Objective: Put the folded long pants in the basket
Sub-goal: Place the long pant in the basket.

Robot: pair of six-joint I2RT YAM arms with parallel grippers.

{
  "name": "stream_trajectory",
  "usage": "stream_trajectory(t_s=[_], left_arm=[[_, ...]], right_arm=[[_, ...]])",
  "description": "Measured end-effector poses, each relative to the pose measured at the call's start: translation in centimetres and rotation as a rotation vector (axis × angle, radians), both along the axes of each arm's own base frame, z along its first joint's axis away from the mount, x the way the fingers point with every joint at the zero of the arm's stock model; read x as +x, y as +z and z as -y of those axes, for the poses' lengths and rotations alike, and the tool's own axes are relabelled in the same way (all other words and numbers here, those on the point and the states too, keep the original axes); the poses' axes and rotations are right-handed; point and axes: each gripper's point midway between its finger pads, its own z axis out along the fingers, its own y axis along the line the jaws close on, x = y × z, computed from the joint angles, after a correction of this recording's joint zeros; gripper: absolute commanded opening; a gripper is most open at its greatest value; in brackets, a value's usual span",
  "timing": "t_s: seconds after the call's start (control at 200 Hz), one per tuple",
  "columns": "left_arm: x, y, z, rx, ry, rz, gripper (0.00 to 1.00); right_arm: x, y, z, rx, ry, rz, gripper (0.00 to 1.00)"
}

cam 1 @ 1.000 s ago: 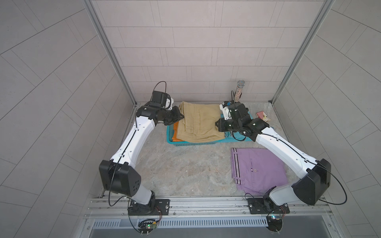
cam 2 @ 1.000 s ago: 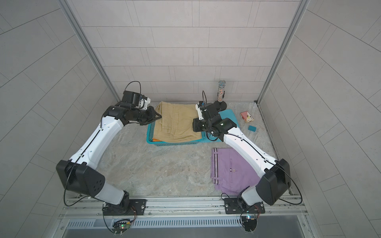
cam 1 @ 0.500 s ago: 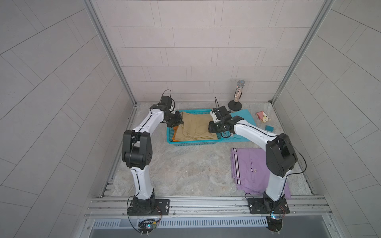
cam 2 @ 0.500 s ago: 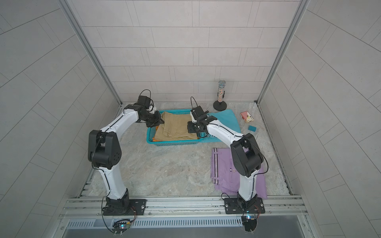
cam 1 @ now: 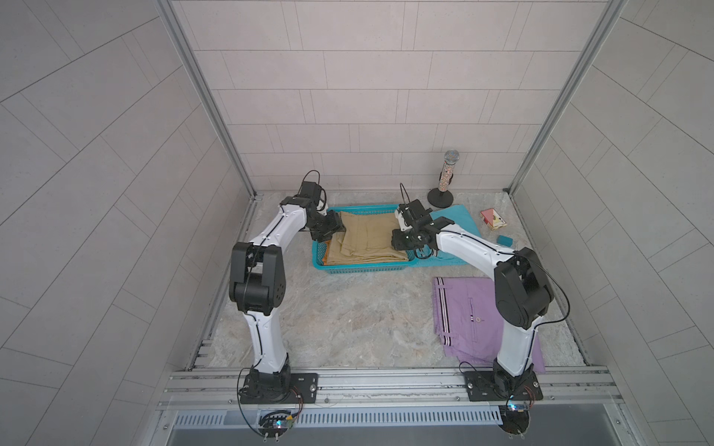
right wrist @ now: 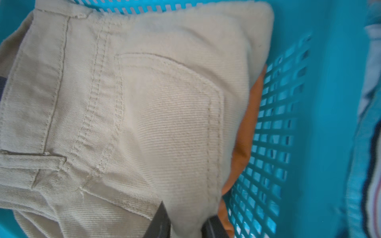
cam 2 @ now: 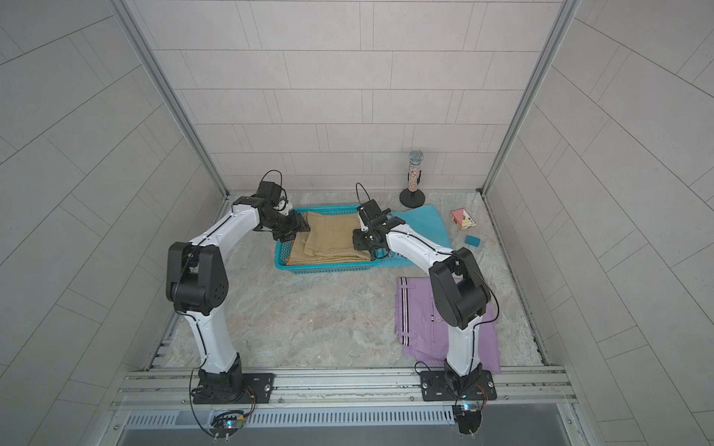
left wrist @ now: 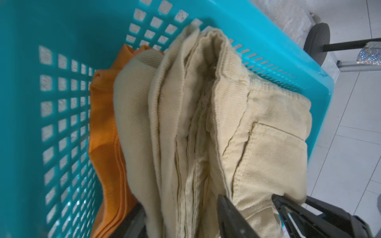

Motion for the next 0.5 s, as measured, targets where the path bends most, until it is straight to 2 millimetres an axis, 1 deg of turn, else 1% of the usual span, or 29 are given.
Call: stream_trajectory(t_s=[0.04,0.08,0.1,0.13,0.145,0.19,0.235,0.3,0.35,0.39,0.44,0.495], left_arm=[[-0.3,1.2,-0.1,0.004,-0.003,0.02,0.58],[-0.7,2.4,-0.3,0.009,-0.002,0.044,0.5],[-1.0,3.1,-0.4,0.013,-0.007,0.061,0.45],[-1.4,4.4,-0.5,0.019,-0.008,0.088,0.32],[-1.7,5.0,-0.6,0.017,0.0,0.097,0.28],[-2.5,6.7,-0.8,0.022,-0.006,0.138,0.19],[-3.5,8.4,-0.9,0.016,-0.002,0.17,0.11],[-4.7,9.7,-0.9,0.011,-0.004,0.207,0.07],[-5.6,10.0,-0.4,-0.008,-0.004,0.224,0.07],[-6.1,9.6,0.2,-0.024,-0.008,0.228,0.05],[-6.6,8.3,0.9,-0.05,-0.014,0.206,0.01],[-6.7,6.4,1.7,-0.07,-0.025,0.165,0.0]], right_arm=[[0.0,1.2,0.3,-0.012,-0.006,0.016,0.34],[-0.1,2.7,0.6,-0.025,-0.013,0.039,0.36],[-0.1,3.4,0.7,-0.028,-0.012,0.052,0.36],[-0.3,4.9,0.8,-0.03,-0.014,0.076,0.37],[-0.4,5.5,0.8,-0.03,-0.016,0.089,0.37],[-0.8,7.7,0.6,-0.02,-0.012,0.128,0.37],[-1.5,9.6,0.2,-0.002,0.0,0.163,0.38],[-2.6,11.5,-0.7,0.026,0.026,0.196,0.38],[-3.3,11.9,-1.5,0.049,0.047,0.198,0.37],[-3.6,11.7,-2.2,0.065,0.064,0.191,0.36],[-3.8,10.4,-2.9,0.074,0.076,0.163,0.35],[-3.8,8.1,-3.3,0.068,0.081,0.111,0.35]])
